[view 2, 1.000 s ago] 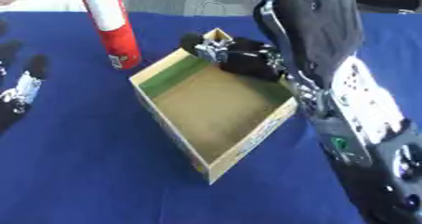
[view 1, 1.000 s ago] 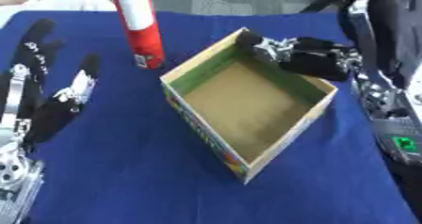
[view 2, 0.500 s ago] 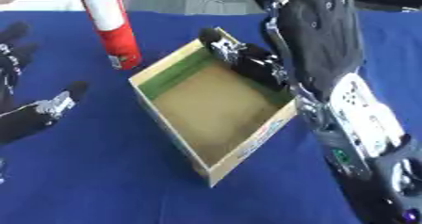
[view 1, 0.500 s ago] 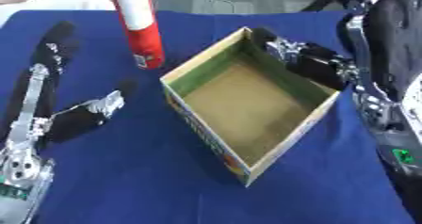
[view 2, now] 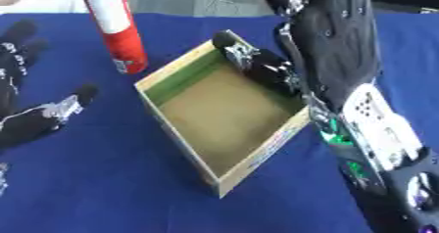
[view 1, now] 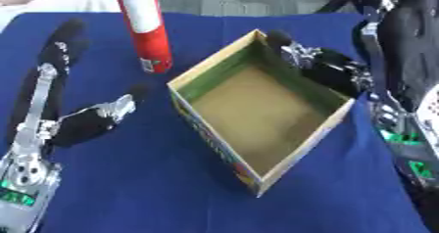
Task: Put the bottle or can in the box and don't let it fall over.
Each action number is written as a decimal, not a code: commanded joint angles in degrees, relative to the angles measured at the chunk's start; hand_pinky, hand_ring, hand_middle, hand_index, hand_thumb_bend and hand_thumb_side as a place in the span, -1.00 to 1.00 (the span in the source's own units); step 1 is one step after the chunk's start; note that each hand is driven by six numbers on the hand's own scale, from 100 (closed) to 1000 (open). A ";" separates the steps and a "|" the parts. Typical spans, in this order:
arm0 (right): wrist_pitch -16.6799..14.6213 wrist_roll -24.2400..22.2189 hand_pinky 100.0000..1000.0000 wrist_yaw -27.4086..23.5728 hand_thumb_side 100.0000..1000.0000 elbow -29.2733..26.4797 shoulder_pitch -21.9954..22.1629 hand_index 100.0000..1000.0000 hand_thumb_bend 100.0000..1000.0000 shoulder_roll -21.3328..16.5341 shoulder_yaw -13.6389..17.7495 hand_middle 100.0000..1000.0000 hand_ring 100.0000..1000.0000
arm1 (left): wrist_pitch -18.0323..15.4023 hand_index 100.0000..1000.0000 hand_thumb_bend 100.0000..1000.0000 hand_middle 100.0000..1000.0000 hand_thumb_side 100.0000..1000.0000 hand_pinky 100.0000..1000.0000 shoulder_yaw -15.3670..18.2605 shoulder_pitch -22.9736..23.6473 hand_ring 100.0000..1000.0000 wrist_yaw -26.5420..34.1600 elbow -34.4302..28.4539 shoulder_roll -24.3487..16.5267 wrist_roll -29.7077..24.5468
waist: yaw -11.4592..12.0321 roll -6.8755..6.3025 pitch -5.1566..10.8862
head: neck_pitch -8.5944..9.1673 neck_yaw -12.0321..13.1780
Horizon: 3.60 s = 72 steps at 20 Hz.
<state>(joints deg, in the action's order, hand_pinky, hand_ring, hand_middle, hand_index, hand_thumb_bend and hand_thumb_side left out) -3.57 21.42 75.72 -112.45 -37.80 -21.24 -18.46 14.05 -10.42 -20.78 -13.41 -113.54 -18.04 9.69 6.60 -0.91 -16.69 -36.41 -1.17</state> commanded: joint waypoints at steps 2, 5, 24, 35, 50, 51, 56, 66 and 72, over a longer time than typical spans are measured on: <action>-0.07 -2.95 0.07 2.89 -1.00 -0.69 -0.91 0.09 0.03 -0.37 -0.38 0.25 -0.39 | 0.62 0.89 0.04 1.00 -0.39 1.00 0.18 -1.06 0.84 0.20 -1.05 -0.53 0.21 | -0.05 -0.14 0.63 | 0.89 0.08; 0.10 -5.72 -0.18 2.88 -1.00 -0.87 -1.12 0.00 -0.18 -0.34 -0.65 0.30 -0.61 | 1.11 0.89 0.04 1.00 -0.36 1.00 0.15 -1.55 0.84 0.77 -1.05 -0.40 0.36 | -0.11 -0.08 0.48 | 0.99 0.06; -2.65 -15.86 0.02 -5.23 -1.00 0.72 -2.68 -0.30 -0.75 -1.49 0.63 0.53 -0.68 | 6.60 0.90 0.04 1.00 -0.17 1.00 0.20 -5.55 0.86 1.53 -0.36 -0.03 1.39 | -0.57 -0.06 -0.12 | 1.61 1.17; -3.57 -15.09 0.04 -7.68 -1.00 4.19 -3.74 -0.34 -0.78 -1.93 1.71 0.55 -0.67 | 7.29 0.90 0.05 1.00 -0.17 1.00 0.16 -8.41 0.86 0.20 3.50 0.59 1.96 | -0.73 -0.05 -0.22 | 1.97 1.28; -8.27 -14.03 0.08 -13.58 -1.00 13.62 -9.01 -0.36 -0.82 -2.14 2.58 0.61 -0.62 | 9.11 0.97 0.02 1.00 0.00 1.00 1.96 -12.14 1.00 -0.61 11.01 1.91 7.98 | -0.51 -0.02 -0.99 | 2.36 1.36; -8.43 -14.02 0.08 -13.66 -1.00 14.04 -9.27 -0.36 -0.82 -2.12 2.60 0.62 -0.62 | 9.06 0.97 0.02 1.00 0.00 1.00 1.99 -12.36 1.00 -0.60 11.37 1.84 7.99 | -0.49 0.01 -1.07 | 2.40 1.36; -8.83 -13.87 0.08 -12.73 -1.00 15.75 -10.26 -0.40 -0.79 -1.96 2.73 0.64 -0.60 | 8.68 0.97 0.05 1.00 0.02 1.00 2.14 -13.35 1.00 -0.72 12.93 1.61 7.88 | -0.47 0.03 -1.35 | 2.62 1.36; -9.17 -13.46 0.09 -12.10 -1.00 20.25 -13.25 -0.38 -0.84 -1.74 2.99 0.65 -0.60 | 7.79 0.96 0.02 1.00 0.02 1.00 2.66 -16.20 1.00 0.31 17.00 1.00 7.35 | -0.46 -0.10 -1.84 | 3.14 1.09; -10.57 -12.81 0.10 -14.05 -1.00 23.30 -14.90 -0.38 -0.99 -1.57 3.21 0.68 -0.59 | 8.45 0.96 0.04 1.00 0.00 1.00 3.39 -17.34 0.99 -0.08 18.60 1.28 9.13 | -0.23 -0.18 -2.30 | 3.39 1.01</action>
<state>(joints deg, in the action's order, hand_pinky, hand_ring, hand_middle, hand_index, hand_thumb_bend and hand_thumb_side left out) -13.67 8.46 62.29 -89.28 -51.46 -22.12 -15.91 22.49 -7.74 -36.96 -13.34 -94.58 -15.60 18.26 6.29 -0.96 -19.95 -33.77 -0.11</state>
